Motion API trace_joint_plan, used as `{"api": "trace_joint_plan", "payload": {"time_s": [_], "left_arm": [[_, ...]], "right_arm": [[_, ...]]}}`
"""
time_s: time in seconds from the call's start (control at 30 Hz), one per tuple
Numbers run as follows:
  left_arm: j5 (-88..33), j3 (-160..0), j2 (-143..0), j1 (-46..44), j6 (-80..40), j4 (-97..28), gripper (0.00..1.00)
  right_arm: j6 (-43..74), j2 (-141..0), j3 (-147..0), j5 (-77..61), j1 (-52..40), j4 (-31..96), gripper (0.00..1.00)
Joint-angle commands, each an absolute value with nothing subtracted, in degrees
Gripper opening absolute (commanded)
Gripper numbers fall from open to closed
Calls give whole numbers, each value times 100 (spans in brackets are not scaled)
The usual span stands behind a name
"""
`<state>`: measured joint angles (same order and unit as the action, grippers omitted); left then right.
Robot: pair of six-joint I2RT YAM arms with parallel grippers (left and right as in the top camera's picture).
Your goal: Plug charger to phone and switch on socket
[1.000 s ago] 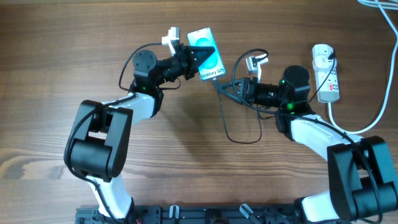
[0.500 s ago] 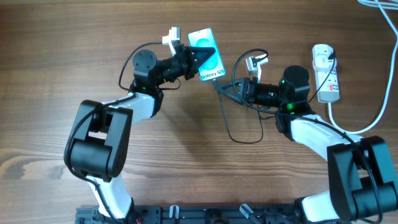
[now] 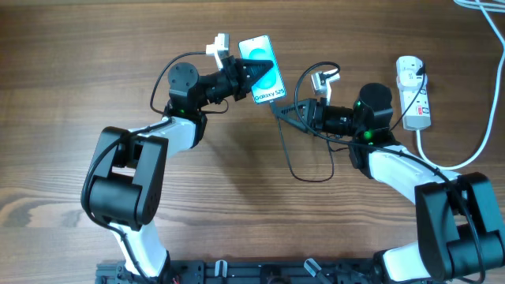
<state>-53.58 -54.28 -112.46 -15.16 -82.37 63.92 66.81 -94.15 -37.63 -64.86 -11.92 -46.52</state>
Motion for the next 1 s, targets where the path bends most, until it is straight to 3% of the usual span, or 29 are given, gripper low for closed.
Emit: {"api": "trace_joint_plan", "payload": {"time_s": [0.0,0.53,0.67,0.77,0.83,0.9,0.97], "left_arm": [[-5959,-5546,-11251,-1603,-8141,6473,4],[-5843,-5548,-11251,-1584,-8145,6471,4],[-5736,-5548,-11251,-1470,-8143,6460,4],[-5765,-5548,-11251,-1299,-8141,6167,4],[-5852,-5548,-11251,-1208,-8066,5937,4],[-6031,-5548,-11251,-1170,-7793,5653,4],[-6071,-5548,-11251,-1173,-7526,5227,4]], "right_arm": [[6753,-9439,-3793,-5865,-1151,-4668,4],[6335,-9439,-3791,-6182,-1149,-4821,6],[6250,-9404,-3791,-6766,-1087,-5172,48],[6147,-9288,-3791,-7085,-954,-5186,66],[6117,-9150,-3791,-7251,-851,-5186,73],[5981,-8949,-3791,-7378,-740,-5181,88],[5900,-8783,-3791,-7437,-635,-5179,91]]}}
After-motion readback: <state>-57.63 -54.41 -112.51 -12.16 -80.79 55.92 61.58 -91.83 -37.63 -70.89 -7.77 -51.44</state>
